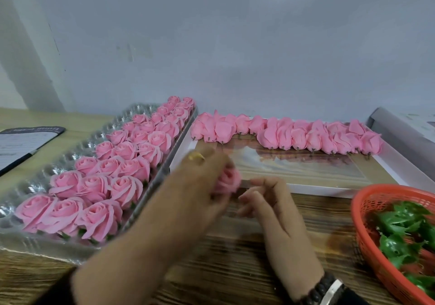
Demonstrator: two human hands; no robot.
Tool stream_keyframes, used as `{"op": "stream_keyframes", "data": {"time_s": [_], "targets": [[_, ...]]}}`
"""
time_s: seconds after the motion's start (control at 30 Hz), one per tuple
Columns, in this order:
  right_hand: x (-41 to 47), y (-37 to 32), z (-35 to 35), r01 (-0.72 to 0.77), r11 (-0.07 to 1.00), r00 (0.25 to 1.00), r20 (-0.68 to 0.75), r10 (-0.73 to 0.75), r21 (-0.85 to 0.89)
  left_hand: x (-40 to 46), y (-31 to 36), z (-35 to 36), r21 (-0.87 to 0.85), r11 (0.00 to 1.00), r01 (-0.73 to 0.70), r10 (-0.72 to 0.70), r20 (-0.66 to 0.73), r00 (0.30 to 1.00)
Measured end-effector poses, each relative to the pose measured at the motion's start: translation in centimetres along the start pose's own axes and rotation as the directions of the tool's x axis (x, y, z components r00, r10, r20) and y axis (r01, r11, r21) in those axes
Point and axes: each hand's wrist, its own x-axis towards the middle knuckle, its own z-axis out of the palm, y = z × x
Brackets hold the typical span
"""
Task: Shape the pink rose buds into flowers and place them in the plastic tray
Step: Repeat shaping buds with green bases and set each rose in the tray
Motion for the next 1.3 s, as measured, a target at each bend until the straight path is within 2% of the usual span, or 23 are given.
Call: {"op": "stream_keyframes", "data": {"time_s": [0.13, 0.23, 0.33, 0.43, 0.63, 0.73, 0.8, 0.9, 1.0, 1.13, 1.23, 1.3], "targets": [[0.3, 0.5, 1.3, 0.015, 0.992, 0.989, 0.15, 0.003, -0.122, 4.1, -2.3, -5.9, -0.019, 1.0, 0.013, -0.016, -0.174, 0.985], [1.0, 0.6, 2.3, 0.032, 0.988, 0.975, 0.223, 0.004, -0.154, 8.4, -5.6, -9.2, -0.056, 0.992, 0.115, -0.126, -0.257, 0.958], [1.6, 0.7, 2.8, 0.017, 0.981, 0.966, 0.257, 0.033, -0.191, 12.3, -9.5, -10.5, -0.075, 0.968, 0.24, -0.251, -0.337, 0.907], [1.8, 0.9, 2.5, -0.019, 0.981, 0.972, 0.225, 0.063, -0.191, 15.0, -13.3, -9.8, -0.12, 0.932, 0.343, -0.362, -0.37, 0.856], [2.2, 1.0, 2.7, -0.111, 0.969, 0.977, 0.156, 0.148, -0.222, 17.3, -19.3, -6.7, -0.079, 0.846, 0.528, -0.52, -0.341, 0.783], [2.8, 0.9, 2.6, -0.193, 0.957, 0.946, 0.219, 0.24, -0.215, 17.5, -20.7, -5.2, -0.048, 0.814, 0.579, -0.562, -0.319, 0.763], [2.9, 0.8, 2.3, -0.239, 0.945, 0.925, 0.244, 0.291, -0.223, 17.4, -21.4, -4.2, -0.009, 0.799, 0.602, -0.578, -0.291, 0.763], [3.2, 0.6, 2.3, -0.358, 0.926, 0.882, 0.283, 0.377, -0.116, 17.1, -22.1, -2.8, 0.048, 0.788, 0.614, -0.586, -0.25, 0.771], [3.4, 0.4, 2.9, -0.461, 0.887, 0.857, 0.243, 0.454, -0.035, 17.0, -22.7, -1.8, 0.11, 0.79, 0.603, -0.568, -0.235, 0.788], [3.2, 0.5, 3.1, -0.469, 0.879, 0.852, 0.218, 0.477, -0.088, 17.1, -23.4, -1.4, 0.155, 0.78, 0.606, -0.571, -0.219, 0.791], [3.0, 0.3, 3.3, -0.4, 0.9, 0.861, 0.267, 0.434, -0.175, 17.3, -23.9, -1.5, 0.145, 0.769, 0.623, -0.593, -0.202, 0.779], [3.0, 0.5, 3.1, -0.348, 0.913, 0.888, 0.236, 0.394, -0.214, 17.3, -24.3, -1.6, 0.141, 0.765, 0.629, -0.602, -0.192, 0.775]]}}
